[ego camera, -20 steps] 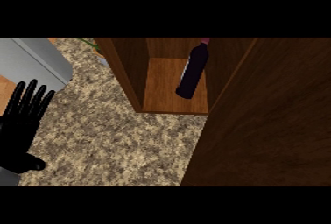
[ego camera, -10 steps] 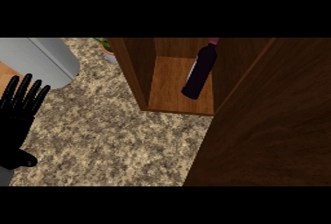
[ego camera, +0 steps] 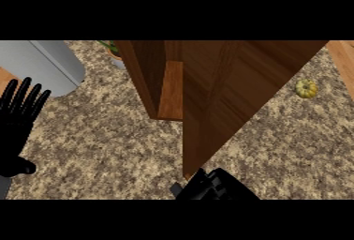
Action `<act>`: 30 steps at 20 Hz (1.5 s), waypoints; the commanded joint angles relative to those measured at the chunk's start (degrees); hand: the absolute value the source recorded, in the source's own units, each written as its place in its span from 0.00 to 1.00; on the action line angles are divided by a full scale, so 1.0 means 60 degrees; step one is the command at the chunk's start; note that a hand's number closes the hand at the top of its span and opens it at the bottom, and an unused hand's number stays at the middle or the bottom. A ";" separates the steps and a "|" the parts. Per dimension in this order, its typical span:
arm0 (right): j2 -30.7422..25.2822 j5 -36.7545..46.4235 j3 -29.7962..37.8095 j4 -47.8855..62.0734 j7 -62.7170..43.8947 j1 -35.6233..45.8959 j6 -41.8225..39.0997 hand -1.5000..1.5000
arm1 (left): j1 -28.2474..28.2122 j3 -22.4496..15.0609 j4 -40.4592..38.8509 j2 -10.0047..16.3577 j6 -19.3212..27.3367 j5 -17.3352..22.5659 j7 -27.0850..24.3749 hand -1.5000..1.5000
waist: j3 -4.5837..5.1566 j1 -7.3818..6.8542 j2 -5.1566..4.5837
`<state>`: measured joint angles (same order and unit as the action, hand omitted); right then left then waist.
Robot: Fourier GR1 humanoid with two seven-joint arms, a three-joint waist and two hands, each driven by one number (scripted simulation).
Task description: Pick up the wine, place it into the cabinet and close the cabinet
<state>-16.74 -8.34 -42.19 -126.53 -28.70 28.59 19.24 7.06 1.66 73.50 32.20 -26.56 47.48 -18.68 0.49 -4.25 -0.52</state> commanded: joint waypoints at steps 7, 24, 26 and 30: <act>0.2754 -0.1147 0.1660 0.5230 -0.0510 0.4802 0.0677 1.00 | 0.0037 0.0484 -0.0841 0.0016 -0.0452 -0.0099 -0.0210 0.00 | -0.0062 0.0435 0.0035; 0.2625 -0.1632 0.3583 0.9273 0.2499 0.4289 -0.1387 1.00 | -0.0097 0.1242 -0.0669 -0.0074 -0.0749 -0.0335 0.0143 0.00 | -0.0080 0.0591 0.0066; 0.2601 -0.1678 0.3881 0.9666 0.2737 0.4573 -0.1567 1.00 | 0.0327 0.1292 -0.1265 -0.0088 -0.0970 -0.0226 0.0191 0.00 | -0.0074 0.0625 0.0038; 0.1965 -0.1970 0.4193 0.9808 0.2993 0.4130 -0.2366 1.00 | 0.0121 0.1184 -0.0864 -0.0137 -0.0844 -0.0346 0.0293 0.00 | -0.0081 0.0619 0.0026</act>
<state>-0.40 -20.19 -21.78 -74.22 -13.03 54.87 7.47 7.30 8.99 68.63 31.64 -31.57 46.07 -17.25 0.46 -1.12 1.55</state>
